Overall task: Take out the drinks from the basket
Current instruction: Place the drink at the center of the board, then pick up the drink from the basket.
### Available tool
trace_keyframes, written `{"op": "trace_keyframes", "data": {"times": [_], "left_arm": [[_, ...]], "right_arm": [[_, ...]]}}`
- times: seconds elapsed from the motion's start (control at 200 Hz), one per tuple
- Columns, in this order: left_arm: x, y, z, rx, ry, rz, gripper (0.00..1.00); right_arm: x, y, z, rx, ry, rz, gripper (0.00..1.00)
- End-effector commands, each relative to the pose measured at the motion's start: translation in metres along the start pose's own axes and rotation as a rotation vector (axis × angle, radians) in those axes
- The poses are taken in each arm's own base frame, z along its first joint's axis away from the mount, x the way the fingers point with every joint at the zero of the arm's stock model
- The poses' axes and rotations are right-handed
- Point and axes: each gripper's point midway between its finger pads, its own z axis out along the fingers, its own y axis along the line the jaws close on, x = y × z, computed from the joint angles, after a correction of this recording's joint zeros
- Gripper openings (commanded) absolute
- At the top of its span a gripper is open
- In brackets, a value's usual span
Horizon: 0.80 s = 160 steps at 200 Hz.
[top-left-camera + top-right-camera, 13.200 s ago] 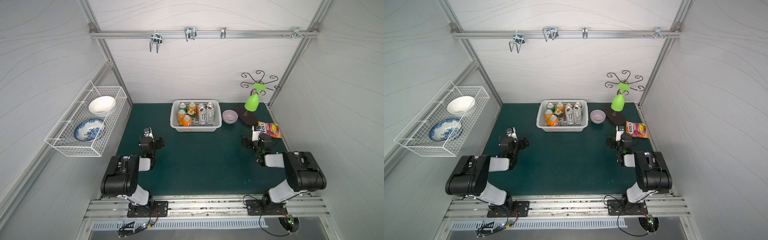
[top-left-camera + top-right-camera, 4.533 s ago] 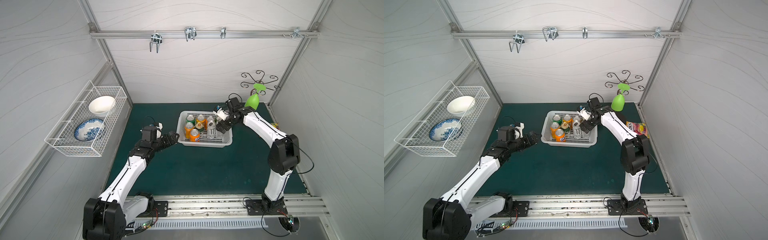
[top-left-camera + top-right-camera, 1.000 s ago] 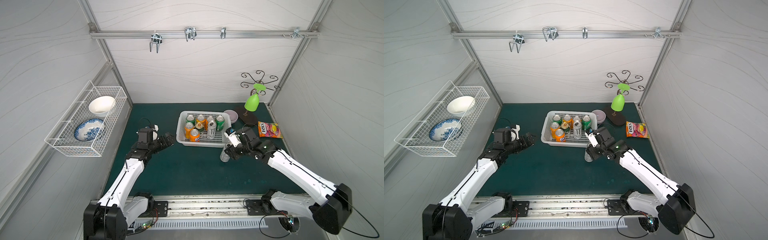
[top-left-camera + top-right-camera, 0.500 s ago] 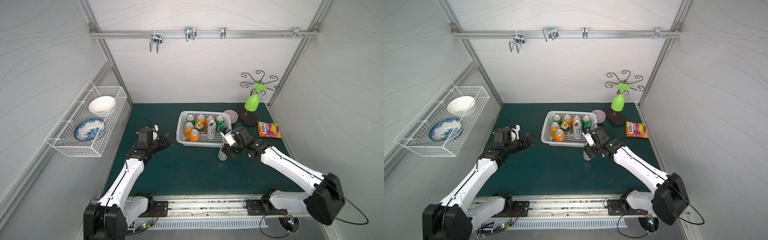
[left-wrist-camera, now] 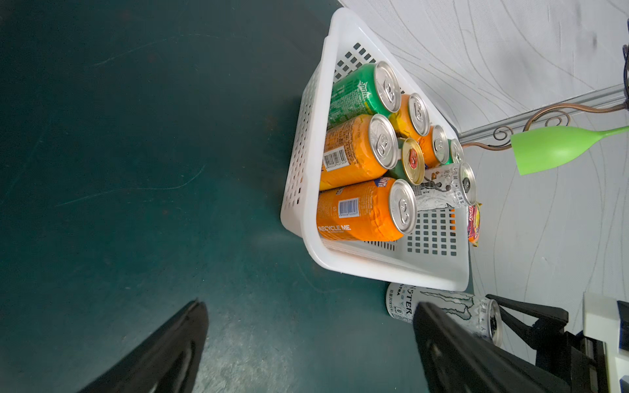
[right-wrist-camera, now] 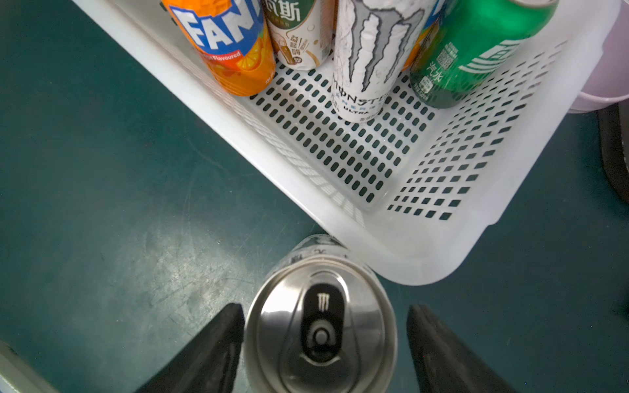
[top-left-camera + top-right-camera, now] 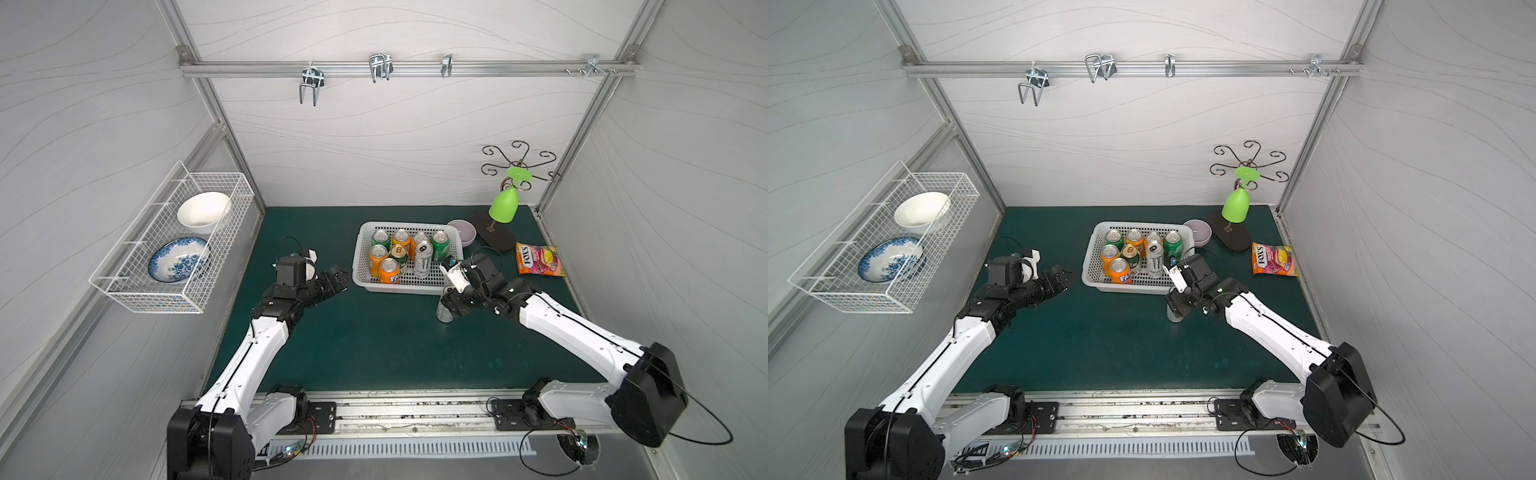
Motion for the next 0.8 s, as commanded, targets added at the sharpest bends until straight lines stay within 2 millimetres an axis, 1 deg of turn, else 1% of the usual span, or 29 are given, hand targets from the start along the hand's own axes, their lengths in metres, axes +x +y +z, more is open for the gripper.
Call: {"op": "trace_keyframes", "data": {"times": [0.0, 0.085, 0.175, 0.26, 0.35, 0.41, 0.53, 0.665, 0.795], "left_arm": [[-0.011, -0.011, -0.007, 0.033, -0.041, 0.032, 0.99], [-0.011, -0.012, -0.008, 0.039, -0.043, 0.031, 0.99], [-0.011, -0.012, -0.008, 0.041, -0.043, 0.028, 0.99], [-0.010, -0.012, -0.007, 0.044, -0.040, 0.024, 0.99], [-0.012, -0.012, -0.004, 0.050, -0.041, 0.015, 0.99], [-0.013, -0.014, -0.001, 0.061, -0.036, 0.008, 0.99], [-0.018, -0.018, 0.008, 0.080, -0.028, -0.003, 0.99], [-0.026, -0.019, 0.022, 0.082, -0.014, -0.007, 0.99], [-0.030, -0.019, 0.037, 0.090, 0.015, -0.017, 0.99]], "right_arm": [[-0.021, 0.001, -0.019, -0.005, -0.066, -0.013, 0.91], [-0.029, 0.001, -0.029, -0.016, -0.082, -0.015, 0.99], [-0.043, 0.001, -0.041, -0.049, -0.108, -0.011, 0.99], [-0.059, -0.002, -0.048, -0.074, -0.128, 0.006, 0.99], [-0.074, -0.010, -0.047, -0.073, -0.139, 0.012, 0.99], [-0.085, -0.014, -0.043, -0.066, -0.141, 0.006, 0.99], [-0.104, -0.019, -0.026, -0.060, -0.140, -0.010, 0.99], [-0.120, -0.024, 0.000, -0.051, -0.118, -0.020, 0.99], [-0.127, -0.025, 0.029, -0.054, -0.081, -0.026, 0.99]]}}
